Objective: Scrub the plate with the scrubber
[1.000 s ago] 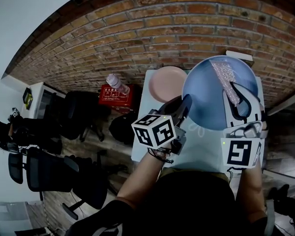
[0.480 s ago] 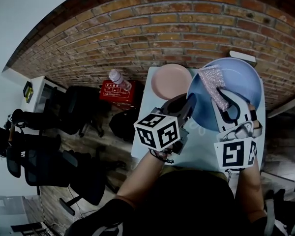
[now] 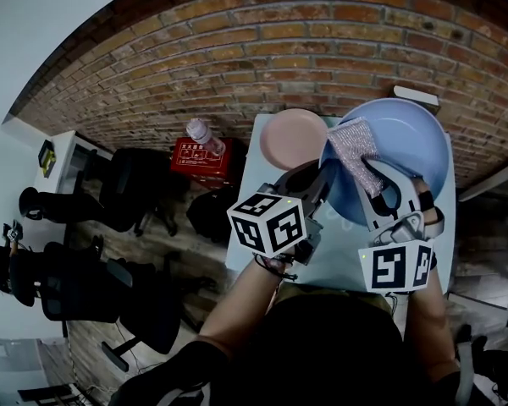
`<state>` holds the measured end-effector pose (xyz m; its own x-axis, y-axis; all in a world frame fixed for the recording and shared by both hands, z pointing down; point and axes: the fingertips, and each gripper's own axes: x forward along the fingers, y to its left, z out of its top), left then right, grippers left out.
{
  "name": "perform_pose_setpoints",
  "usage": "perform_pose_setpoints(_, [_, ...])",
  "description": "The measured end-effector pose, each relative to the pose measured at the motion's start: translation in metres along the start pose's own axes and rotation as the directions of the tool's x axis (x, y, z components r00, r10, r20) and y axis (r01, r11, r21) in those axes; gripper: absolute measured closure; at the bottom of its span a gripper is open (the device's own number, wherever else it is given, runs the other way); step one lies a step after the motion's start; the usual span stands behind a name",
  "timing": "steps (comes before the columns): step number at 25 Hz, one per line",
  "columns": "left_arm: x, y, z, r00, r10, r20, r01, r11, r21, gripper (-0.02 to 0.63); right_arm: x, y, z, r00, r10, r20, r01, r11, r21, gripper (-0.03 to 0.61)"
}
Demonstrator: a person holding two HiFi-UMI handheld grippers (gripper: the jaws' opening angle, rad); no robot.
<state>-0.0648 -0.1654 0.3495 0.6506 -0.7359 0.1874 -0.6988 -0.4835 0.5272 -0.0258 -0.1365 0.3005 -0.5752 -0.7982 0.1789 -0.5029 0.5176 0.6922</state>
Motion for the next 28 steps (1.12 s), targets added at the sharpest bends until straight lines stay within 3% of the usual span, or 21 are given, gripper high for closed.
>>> perform_pose_setpoints(6, [-0.005, -0.005, 0.002, 1.0, -0.011, 0.007, 0.011, 1.0, -0.008, 0.575, -0.007, -0.033, -0.013, 0.993, -0.101, -0.057, 0.101, 0.995, -0.018, 0.488])
perform_pose_setpoints(13, [-0.013, 0.002, 0.013, 0.999, 0.006, 0.038, -0.005, 1.0, -0.012, 0.571, -0.022, -0.056, -0.038, 0.981, -0.149, -0.121, 0.143, 0.988, -0.059, 0.488])
perform_pose_setpoints(19, [-0.015, 0.006, 0.028, 0.998, 0.01, 0.067, -0.009, 1.0, -0.013, 0.568, -0.034, -0.061, -0.058, 0.972, -0.162, -0.17, 0.164, 0.986, -0.006, 0.488])
perform_pose_setpoints(28, [-0.014, 0.018, 0.046, 0.994, 0.029, 0.109, -0.024, 0.999, -0.046, 0.568, -0.046, -0.048, -0.078, 0.97, -0.125, -0.209, 0.129, 0.992, 0.003, 0.488])
